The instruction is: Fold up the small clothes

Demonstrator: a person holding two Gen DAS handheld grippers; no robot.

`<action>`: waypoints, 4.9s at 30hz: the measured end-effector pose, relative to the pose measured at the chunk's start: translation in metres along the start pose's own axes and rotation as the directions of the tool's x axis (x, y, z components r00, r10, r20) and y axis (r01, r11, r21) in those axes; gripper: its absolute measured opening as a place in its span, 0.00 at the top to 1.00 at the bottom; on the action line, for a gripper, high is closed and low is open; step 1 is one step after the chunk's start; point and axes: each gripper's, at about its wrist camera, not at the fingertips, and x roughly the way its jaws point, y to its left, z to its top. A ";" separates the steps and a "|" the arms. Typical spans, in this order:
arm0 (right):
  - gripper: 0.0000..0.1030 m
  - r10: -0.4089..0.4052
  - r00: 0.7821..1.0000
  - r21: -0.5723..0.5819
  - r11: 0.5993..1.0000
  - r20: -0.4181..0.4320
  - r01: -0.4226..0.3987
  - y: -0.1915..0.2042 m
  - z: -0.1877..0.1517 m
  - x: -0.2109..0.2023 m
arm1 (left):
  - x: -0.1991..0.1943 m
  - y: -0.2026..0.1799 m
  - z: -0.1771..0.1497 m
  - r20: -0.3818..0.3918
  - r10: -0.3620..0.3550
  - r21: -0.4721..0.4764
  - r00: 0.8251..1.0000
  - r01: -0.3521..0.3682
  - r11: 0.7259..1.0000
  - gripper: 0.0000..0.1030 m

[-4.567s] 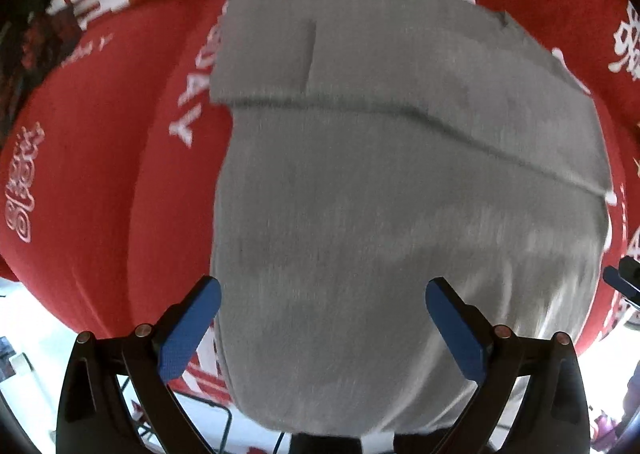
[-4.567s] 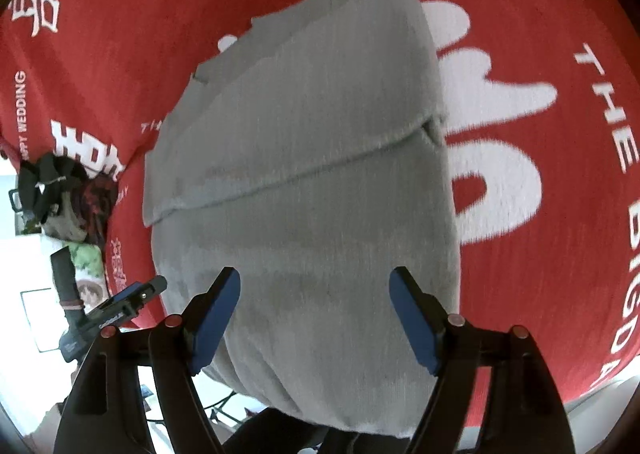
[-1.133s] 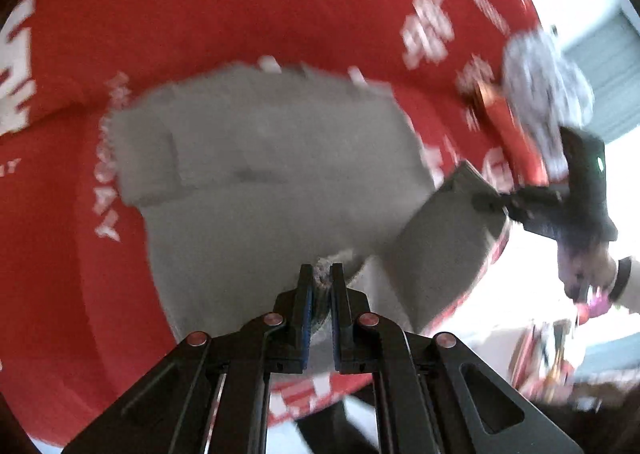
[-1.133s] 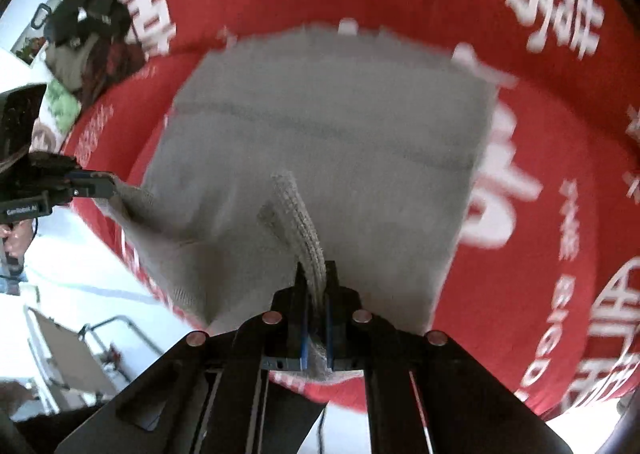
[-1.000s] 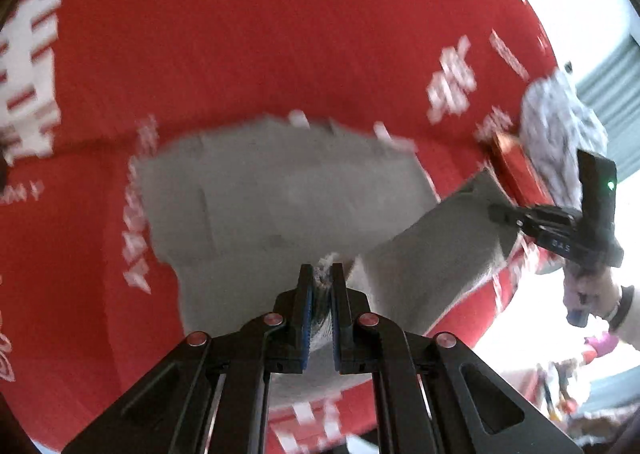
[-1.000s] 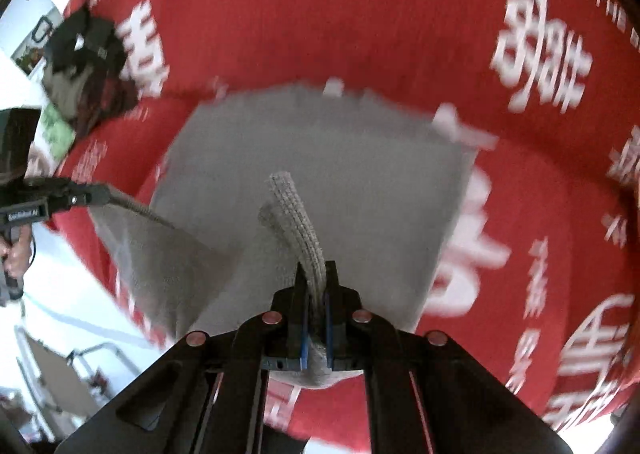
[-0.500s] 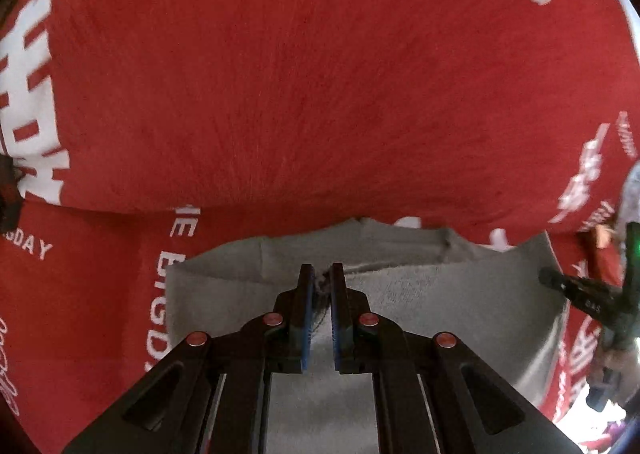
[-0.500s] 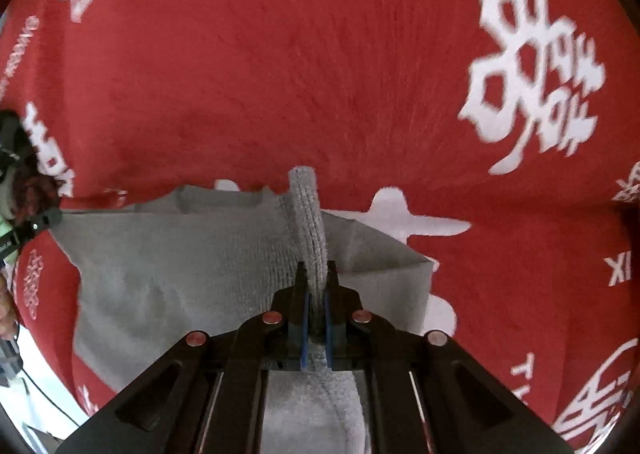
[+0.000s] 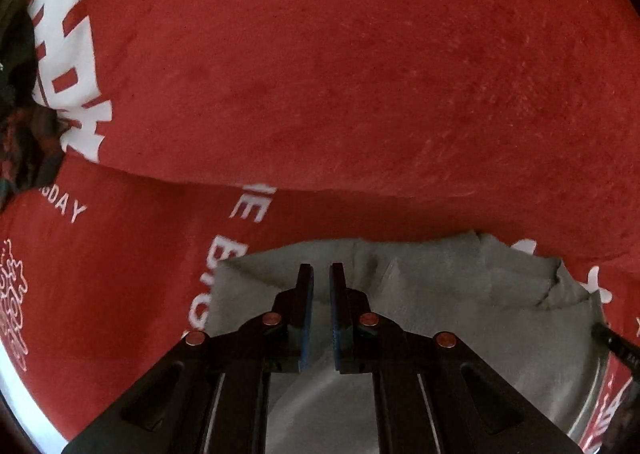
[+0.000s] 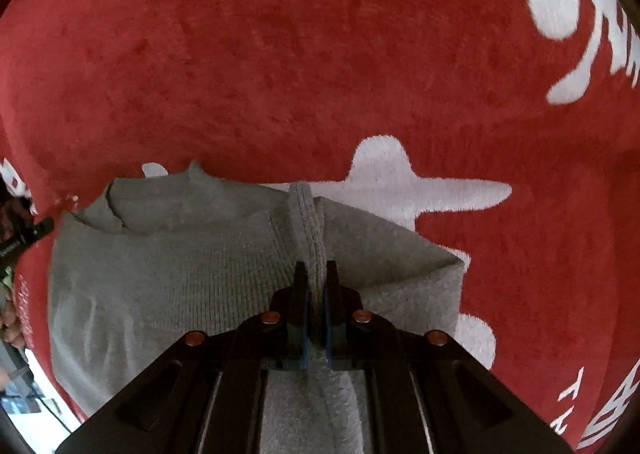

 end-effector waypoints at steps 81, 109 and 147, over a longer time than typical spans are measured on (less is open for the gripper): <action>0.92 0.695 0.712 0.666 0.487 0.096 -0.565 0.143 -0.220 0.037 | -0.036 0.090 -0.154 -0.331 -0.391 -0.019 0.859 0.409 0.912 0.92; 0.89 0.267 0.960 0.068 0.963 -0.086 -0.262 0.281 -0.053 0.053 | -0.042 0.154 -0.157 -0.233 -0.280 0.017 0.931 0.292 0.956 0.92; 0.34 0.462 0.872 0.252 0.874 -0.163 -0.416 0.187 -0.179 -0.013 | -0.038 0.109 -0.150 -0.258 -0.109 0.103 0.960 0.139 0.985 0.02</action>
